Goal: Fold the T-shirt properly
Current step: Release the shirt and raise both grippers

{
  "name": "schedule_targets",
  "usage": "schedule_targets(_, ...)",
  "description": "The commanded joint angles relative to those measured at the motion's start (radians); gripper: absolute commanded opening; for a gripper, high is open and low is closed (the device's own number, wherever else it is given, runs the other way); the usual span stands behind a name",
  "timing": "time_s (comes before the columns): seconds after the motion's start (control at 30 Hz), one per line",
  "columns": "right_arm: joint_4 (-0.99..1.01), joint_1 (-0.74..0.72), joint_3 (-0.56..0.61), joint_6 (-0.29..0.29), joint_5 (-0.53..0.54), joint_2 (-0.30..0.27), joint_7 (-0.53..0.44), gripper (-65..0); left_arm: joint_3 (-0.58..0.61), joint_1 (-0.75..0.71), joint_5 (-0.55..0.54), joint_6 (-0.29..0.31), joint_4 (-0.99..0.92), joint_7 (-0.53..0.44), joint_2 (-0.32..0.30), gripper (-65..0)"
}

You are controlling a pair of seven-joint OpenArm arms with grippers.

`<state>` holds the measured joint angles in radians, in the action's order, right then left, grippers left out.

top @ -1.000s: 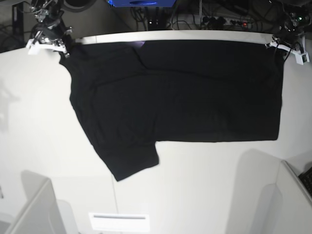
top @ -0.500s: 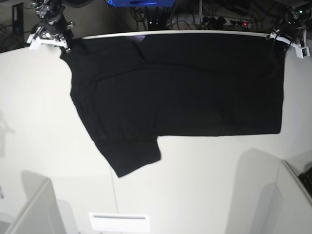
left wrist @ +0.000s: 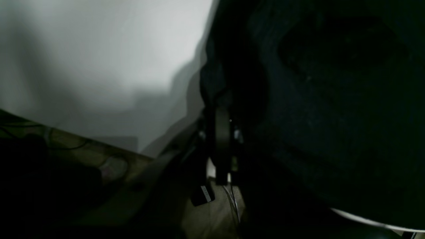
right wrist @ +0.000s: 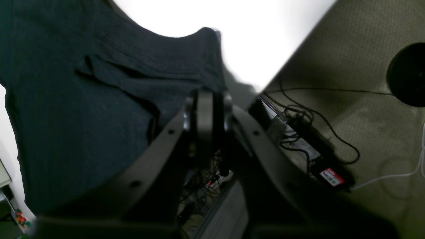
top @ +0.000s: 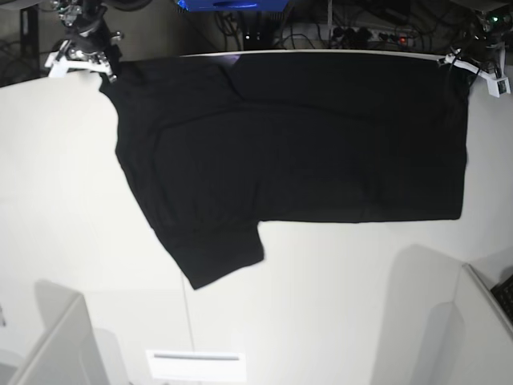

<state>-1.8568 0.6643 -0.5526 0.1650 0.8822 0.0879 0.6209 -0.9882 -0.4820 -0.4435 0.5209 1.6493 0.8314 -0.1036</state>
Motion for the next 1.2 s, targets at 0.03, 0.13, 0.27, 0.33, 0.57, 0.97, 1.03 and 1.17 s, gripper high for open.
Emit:
schedule_targets(0.03, -0.025, 0.019, -0.007, -0.005, -0.001, -0.006, -0.019, -53.4, -0.059, -0.005, -0.004, -0.006, 0.024, -0.014, -0.015, -42.3)
schedule_targets(0.13, -0.048, 0.025, -0.007, -0.005, -0.001, -0.006, -0.019, -51.3, -0.120, 0.004, -0.004, -0.005, 0.025, -0.014, -0.014, -23.0)
schedule_targets(0.27, -0.091, 0.022, -0.007, -0.005, -0.004, -0.015, -0.017, -51.0, -0.151, 0.006, -0.004, -0.005, 0.025, -0.014, -0.020, -12.5)
schedule_targets(0.33, -0.106, 0.022, -0.007, -0.005, -0.005, -0.040, -0.016, -50.9, -0.151, 0.006, -0.004, -0.005, 0.036, -0.014, -0.021, -12.3)
schedule_targets(0.57, -0.106, 0.018, -0.036, -0.005, -0.001, -0.078, -0.020, -29.4, -0.153, -0.001, -0.004, -0.003, 0.168, -0.014, -0.018, -12.3)
schedule_targets(0.97, -0.103, -0.174, 0.041, -0.006, -0.007, -0.242, -0.012, -29.0, -0.205, 0.087, -0.004, -0.003, 0.196, -0.014, -0.064, -14.8)
schedule_targets(1.03, -0.085, -0.239, 0.095, -0.006, -0.008, -0.265, -0.012, -29.3, -0.166, 0.092, -0.004, -0.003, 0.206, -0.014, -0.068, -24.5)
schedule_targets(1.17, -0.013, -0.384, 0.210, -0.005, -0.008, -0.300, -0.012, -29.4, -0.107, 0.098, -0.004, -0.003, 0.208, -0.014, -0.068, -57.6)
